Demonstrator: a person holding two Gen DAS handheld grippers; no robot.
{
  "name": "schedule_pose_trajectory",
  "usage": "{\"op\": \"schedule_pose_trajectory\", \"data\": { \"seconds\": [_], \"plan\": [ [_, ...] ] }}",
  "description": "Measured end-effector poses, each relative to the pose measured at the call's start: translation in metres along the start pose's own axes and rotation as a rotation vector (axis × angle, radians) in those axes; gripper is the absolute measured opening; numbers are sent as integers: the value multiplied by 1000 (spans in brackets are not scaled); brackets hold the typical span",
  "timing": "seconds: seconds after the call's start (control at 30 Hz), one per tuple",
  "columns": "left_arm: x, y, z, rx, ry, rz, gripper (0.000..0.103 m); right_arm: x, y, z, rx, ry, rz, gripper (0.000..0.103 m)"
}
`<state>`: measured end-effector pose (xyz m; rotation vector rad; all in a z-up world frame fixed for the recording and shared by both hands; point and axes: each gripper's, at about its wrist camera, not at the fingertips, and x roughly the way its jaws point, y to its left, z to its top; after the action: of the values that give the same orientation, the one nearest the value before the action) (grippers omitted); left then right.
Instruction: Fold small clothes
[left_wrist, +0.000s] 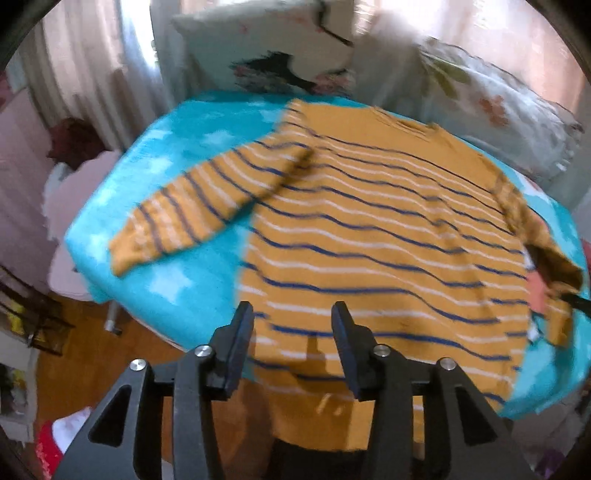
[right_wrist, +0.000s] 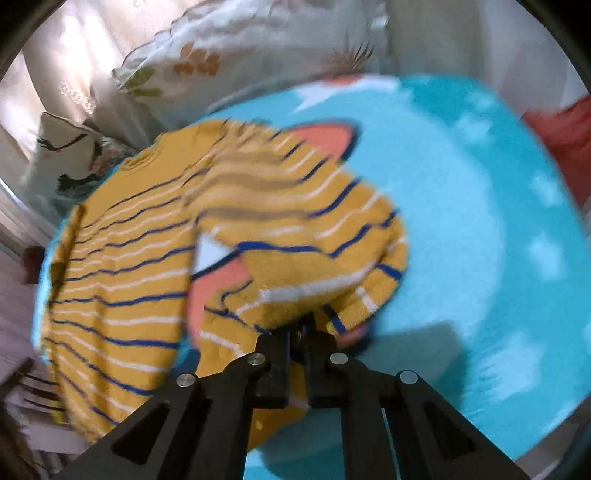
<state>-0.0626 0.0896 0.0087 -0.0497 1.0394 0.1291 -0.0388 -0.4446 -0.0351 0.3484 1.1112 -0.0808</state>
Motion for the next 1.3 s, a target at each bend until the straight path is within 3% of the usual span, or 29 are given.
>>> {"op": "schedule_pose_trajectory", "data": {
  "seconds": [0.07, 0.13, 0.2, 0.27, 0.33, 0.37, 0.53, 0.67, 0.7, 0.73, 0.77, 0.87, 0.97, 1.1, 1.23, 1.3],
  "plan": [
    [6, 22, 7, -45, -9, 25, 51, -10, -20, 12, -1, -40, -152, 6],
    [16, 49, 14, -101, -10, 52, 56, -15, -46, 22, 28, -23, -280, 11],
    [29, 83, 24, -174, -6, 79, 58, -24, -61, 26, 63, -20, -294, 12],
    [42, 109, 32, -232, 7, 96, 58, -44, -60, 26, 92, -68, -318, 23],
    [51, 137, 43, -280, 10, 128, 59, -54, -51, 26, 99, -106, -315, 45],
    [58, 152, 48, -294, 15, 139, 60, -58, -41, 26, 96, -118, -309, 46],
    [113, 205, 64, -323, 91, 120, 62, -54, 45, 32, 29, -117, -224, 46],
    [139, 209, 76, -239, 91, 58, 71, -26, 139, 43, -45, -81, -127, 46],
    [139, 205, 79, -200, 95, 37, 65, -19, 162, 46, -71, -74, -112, 46],
    [140, 201, 82, -173, 106, 15, 31, -13, 181, 45, -91, -70, -105, 46],
    [140, 200, 86, -151, 114, 5, 6, -5, 203, 45, -113, -63, -96, 46],
    [140, 205, 101, -88, 108, 29, 7, 23, 267, 49, -185, -12, -45, 46],
    [142, 233, 124, -58, 66, 142, 7, 43, 327, 54, -257, 8, -7, 46],
    [147, 290, 156, -105, 40, 264, 7, 61, 390, 57, -307, 20, 59, 46],
    [156, 328, 170, -159, 50, 243, 9, 75, 426, 53, -338, 45, 93, 46],
    [158, 330, 172, -149, 48, 269, 13, 80, 438, 51, -356, 55, 102, 46]
  ]
}}
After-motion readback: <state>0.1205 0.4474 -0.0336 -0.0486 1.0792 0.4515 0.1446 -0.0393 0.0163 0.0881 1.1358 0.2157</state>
